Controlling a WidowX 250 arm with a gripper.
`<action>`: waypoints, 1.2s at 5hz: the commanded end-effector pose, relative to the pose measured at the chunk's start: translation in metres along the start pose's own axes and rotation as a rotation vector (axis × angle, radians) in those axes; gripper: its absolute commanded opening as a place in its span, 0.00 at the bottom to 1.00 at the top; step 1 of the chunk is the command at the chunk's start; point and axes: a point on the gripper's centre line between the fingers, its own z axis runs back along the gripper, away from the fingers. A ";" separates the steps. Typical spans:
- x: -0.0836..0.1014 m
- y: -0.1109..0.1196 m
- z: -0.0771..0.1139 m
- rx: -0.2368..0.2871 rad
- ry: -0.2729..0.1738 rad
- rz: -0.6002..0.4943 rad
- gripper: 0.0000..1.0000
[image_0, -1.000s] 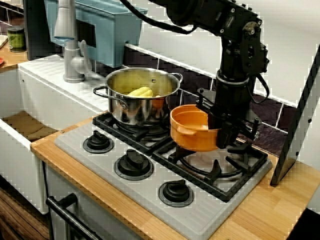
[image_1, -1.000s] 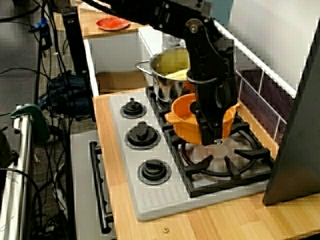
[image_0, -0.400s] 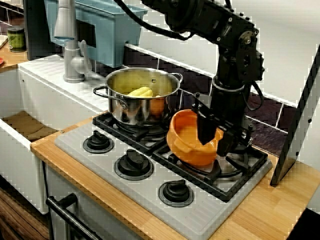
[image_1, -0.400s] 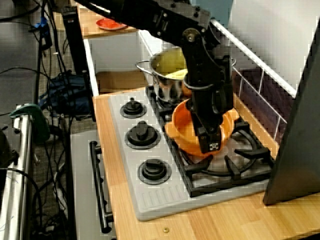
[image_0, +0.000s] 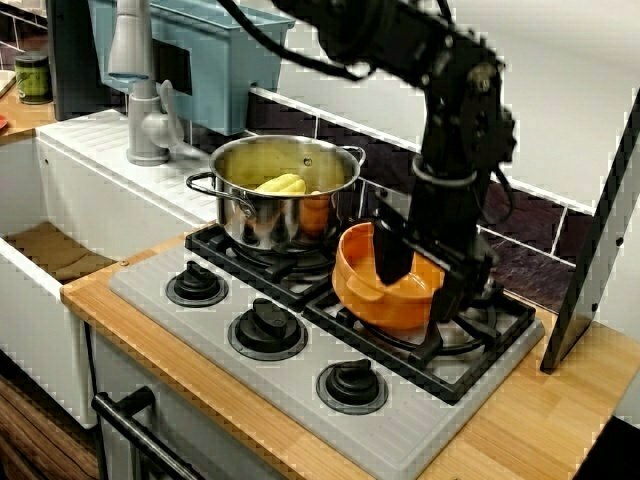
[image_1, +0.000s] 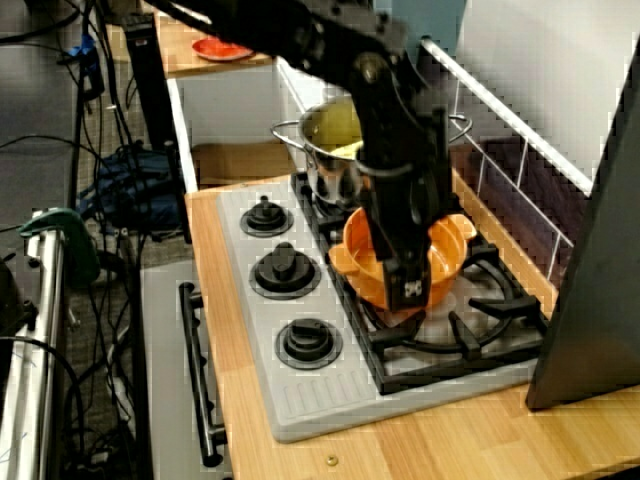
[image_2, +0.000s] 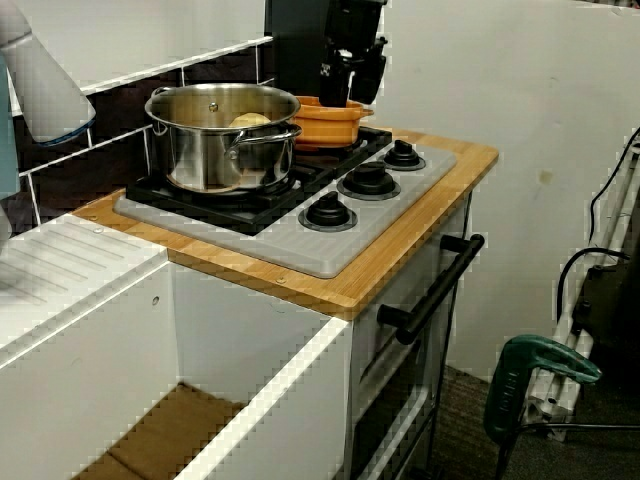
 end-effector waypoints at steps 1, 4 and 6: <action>0.002 0.012 0.047 -0.046 -0.081 0.016 1.00; -0.002 0.064 0.084 -0.079 -0.135 0.100 1.00; -0.009 0.107 0.101 -0.089 -0.164 0.182 1.00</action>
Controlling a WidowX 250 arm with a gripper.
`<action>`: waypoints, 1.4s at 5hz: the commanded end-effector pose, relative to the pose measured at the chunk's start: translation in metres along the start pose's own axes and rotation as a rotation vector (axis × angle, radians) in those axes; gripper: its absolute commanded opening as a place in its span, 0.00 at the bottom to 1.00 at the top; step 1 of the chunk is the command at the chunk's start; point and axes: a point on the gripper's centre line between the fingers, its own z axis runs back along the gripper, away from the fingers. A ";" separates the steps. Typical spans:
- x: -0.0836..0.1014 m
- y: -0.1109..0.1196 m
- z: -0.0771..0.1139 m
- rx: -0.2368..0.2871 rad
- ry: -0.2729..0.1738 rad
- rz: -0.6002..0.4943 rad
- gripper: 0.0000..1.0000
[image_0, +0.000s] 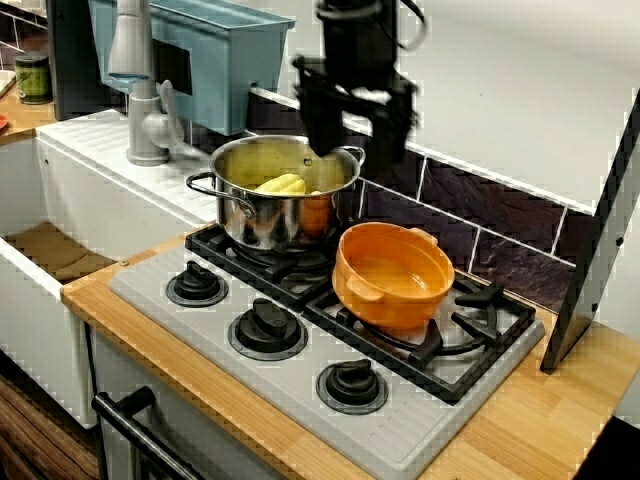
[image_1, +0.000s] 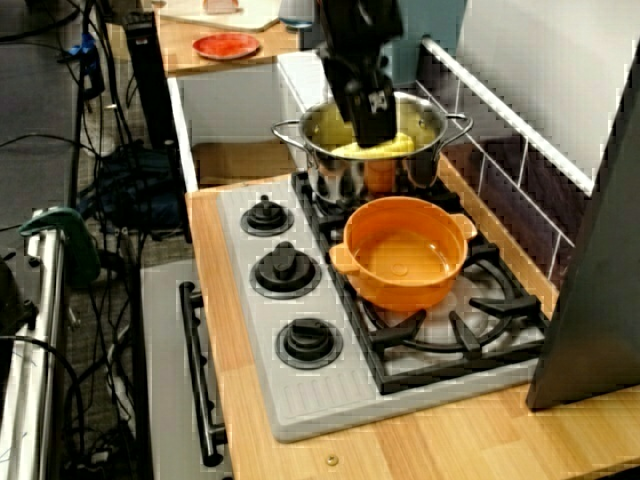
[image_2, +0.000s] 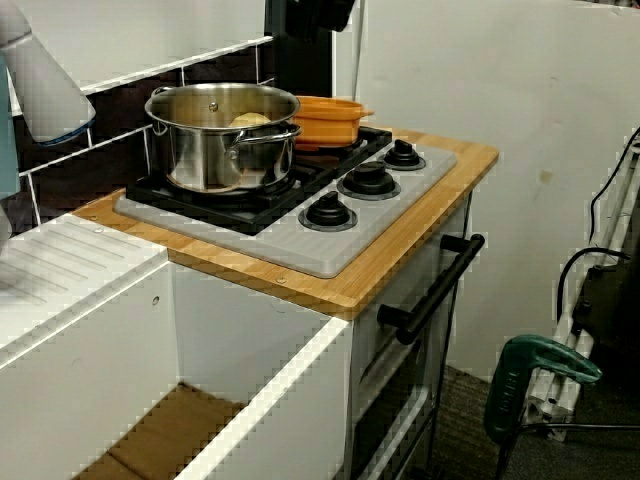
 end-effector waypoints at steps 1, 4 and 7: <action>-0.001 0.044 0.030 -0.004 -0.093 0.090 1.00; -0.007 0.063 0.018 0.016 -0.136 0.331 1.00; -0.009 0.074 0.013 0.009 -0.103 0.457 1.00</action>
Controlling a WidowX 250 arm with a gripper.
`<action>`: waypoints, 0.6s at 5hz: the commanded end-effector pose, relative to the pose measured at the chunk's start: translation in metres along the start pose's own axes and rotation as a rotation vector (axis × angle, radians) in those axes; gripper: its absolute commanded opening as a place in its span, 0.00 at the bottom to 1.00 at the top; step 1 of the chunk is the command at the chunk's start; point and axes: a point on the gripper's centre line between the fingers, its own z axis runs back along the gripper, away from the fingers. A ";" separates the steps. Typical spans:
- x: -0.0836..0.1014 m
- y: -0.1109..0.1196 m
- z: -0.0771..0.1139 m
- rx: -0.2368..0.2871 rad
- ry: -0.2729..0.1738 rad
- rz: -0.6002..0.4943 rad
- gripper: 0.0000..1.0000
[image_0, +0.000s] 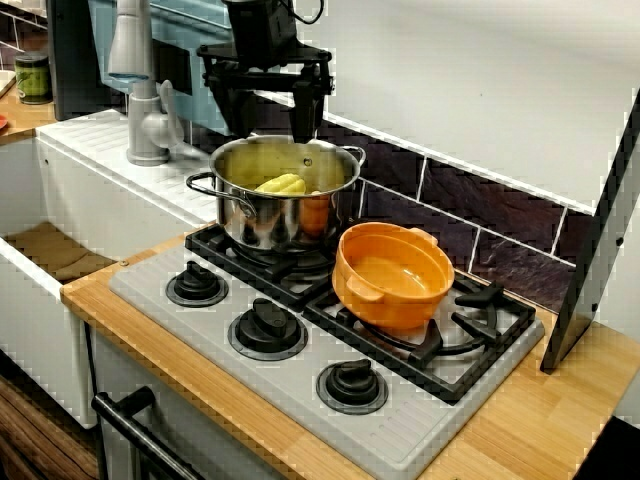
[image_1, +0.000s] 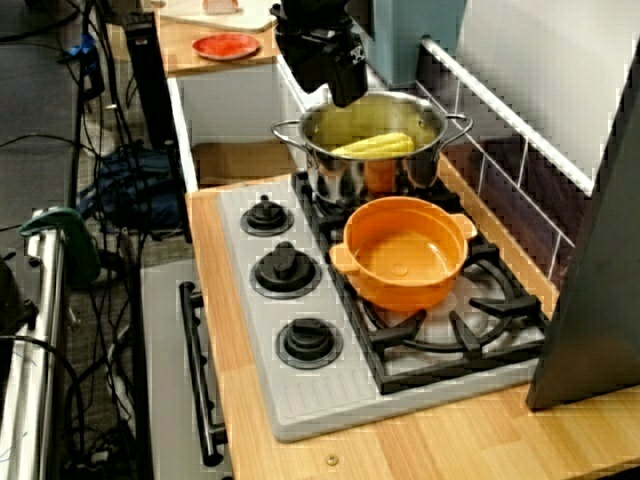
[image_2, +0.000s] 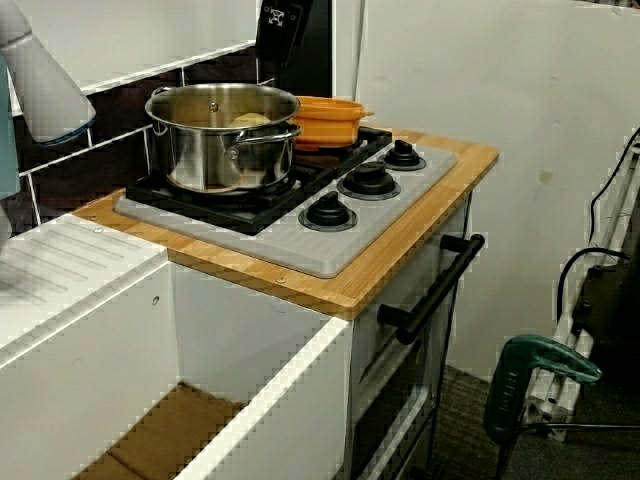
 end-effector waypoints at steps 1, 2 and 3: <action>0.004 0.014 0.009 -0.033 -0.043 0.168 1.00; 0.007 0.018 0.004 -0.031 -0.052 0.229 1.00; 0.012 0.019 -0.006 -0.013 -0.060 0.292 1.00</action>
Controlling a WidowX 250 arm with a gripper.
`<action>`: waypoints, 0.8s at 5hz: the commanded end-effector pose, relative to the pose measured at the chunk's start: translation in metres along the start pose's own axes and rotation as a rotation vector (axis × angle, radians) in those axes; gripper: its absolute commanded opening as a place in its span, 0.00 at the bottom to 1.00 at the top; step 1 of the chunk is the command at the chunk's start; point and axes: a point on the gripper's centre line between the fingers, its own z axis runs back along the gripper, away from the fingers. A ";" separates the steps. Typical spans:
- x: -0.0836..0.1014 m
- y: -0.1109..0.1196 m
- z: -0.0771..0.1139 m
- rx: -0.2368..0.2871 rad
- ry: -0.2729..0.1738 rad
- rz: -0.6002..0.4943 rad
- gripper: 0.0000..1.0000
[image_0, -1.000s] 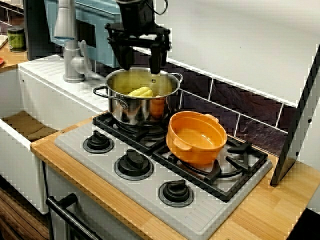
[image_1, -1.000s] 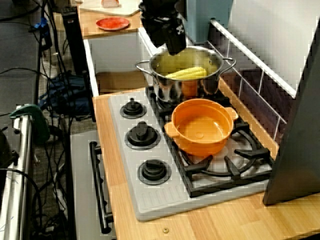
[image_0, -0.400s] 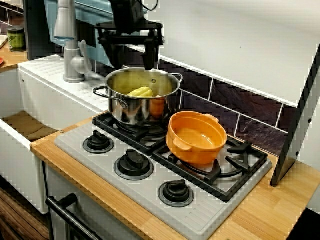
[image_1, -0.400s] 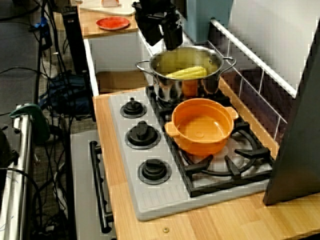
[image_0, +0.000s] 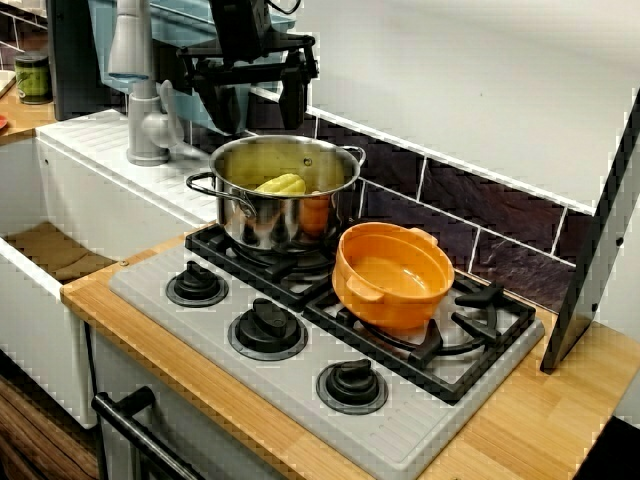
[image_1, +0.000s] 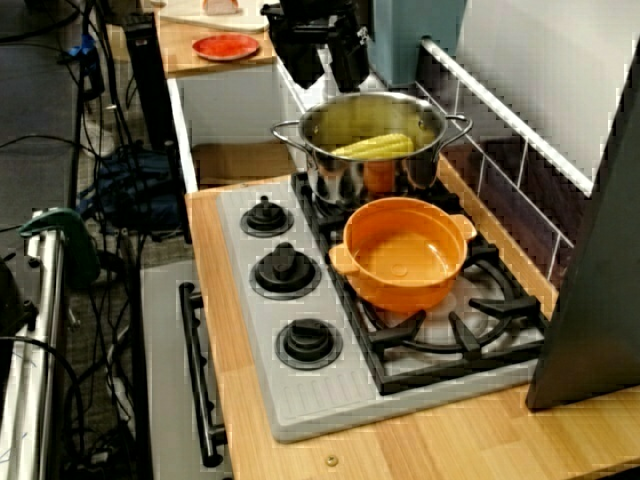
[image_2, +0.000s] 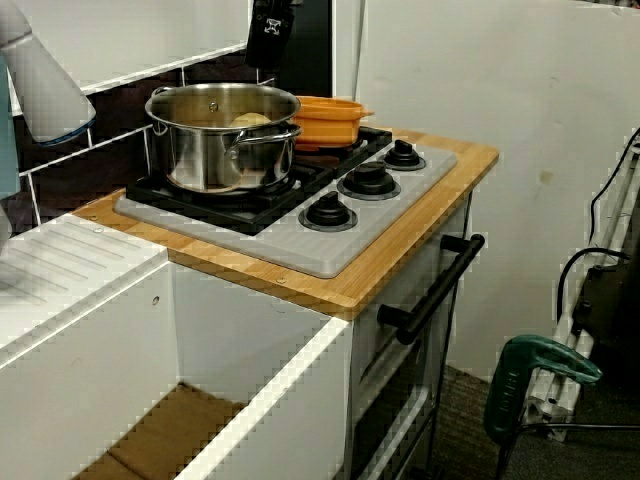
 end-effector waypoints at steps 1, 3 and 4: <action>0.005 0.002 -0.012 0.021 -0.044 0.130 1.00; 0.013 -0.004 -0.029 0.044 -0.036 0.155 1.00; 0.016 -0.007 -0.035 0.051 -0.040 0.171 1.00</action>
